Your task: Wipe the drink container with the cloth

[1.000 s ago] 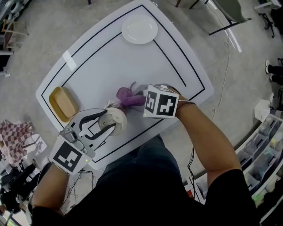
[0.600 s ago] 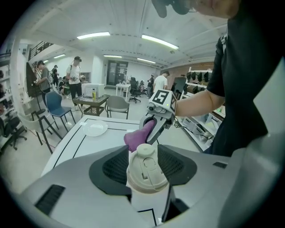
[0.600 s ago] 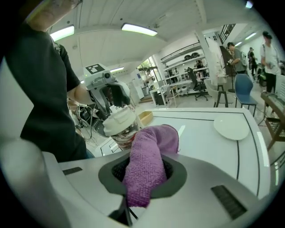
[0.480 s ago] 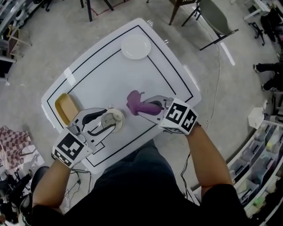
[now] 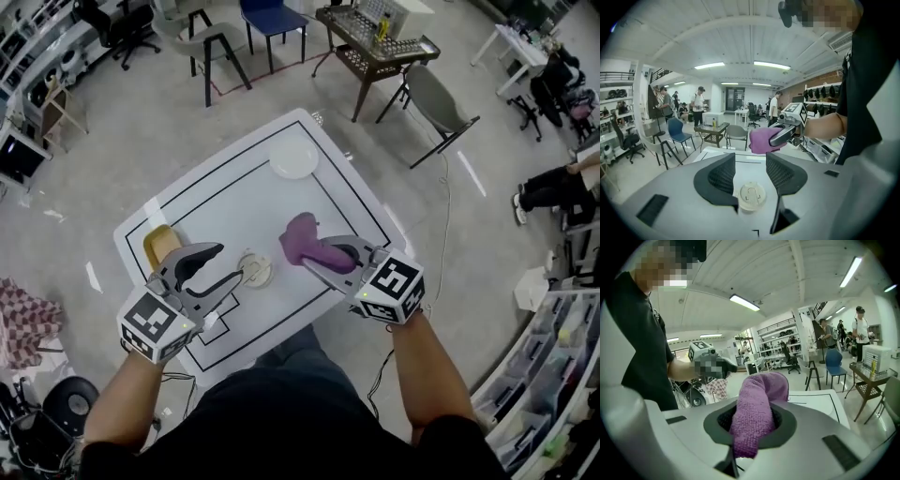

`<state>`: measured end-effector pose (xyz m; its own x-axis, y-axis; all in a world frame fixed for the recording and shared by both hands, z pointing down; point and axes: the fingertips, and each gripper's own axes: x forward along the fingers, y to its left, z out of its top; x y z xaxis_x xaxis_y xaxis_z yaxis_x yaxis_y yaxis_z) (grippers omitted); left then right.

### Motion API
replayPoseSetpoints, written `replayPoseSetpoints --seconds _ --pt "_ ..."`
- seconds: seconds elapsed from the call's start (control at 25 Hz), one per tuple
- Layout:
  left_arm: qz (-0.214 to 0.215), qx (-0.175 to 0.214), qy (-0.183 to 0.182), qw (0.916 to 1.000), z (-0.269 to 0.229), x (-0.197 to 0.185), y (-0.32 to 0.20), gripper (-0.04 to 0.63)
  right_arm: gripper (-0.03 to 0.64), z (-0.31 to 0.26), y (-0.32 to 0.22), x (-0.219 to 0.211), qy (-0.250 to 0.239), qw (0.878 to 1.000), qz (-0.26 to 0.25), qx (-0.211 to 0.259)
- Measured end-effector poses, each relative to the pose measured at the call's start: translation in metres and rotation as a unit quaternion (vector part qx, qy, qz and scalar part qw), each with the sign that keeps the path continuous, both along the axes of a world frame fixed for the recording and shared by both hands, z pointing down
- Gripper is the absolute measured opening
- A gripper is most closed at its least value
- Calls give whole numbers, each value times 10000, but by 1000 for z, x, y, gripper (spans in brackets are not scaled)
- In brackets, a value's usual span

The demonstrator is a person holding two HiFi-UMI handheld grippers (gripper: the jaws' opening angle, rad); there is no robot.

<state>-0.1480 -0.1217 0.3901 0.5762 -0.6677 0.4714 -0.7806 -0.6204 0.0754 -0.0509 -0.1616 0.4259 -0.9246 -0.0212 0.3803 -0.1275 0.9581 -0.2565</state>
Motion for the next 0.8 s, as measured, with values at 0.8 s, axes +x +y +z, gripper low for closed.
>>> replayPoseSetpoints --seconds 0.8 --pt "-809 824 100 9933 -78 -53 102 222 71 -107 76 31 -426 9853 1528 638"
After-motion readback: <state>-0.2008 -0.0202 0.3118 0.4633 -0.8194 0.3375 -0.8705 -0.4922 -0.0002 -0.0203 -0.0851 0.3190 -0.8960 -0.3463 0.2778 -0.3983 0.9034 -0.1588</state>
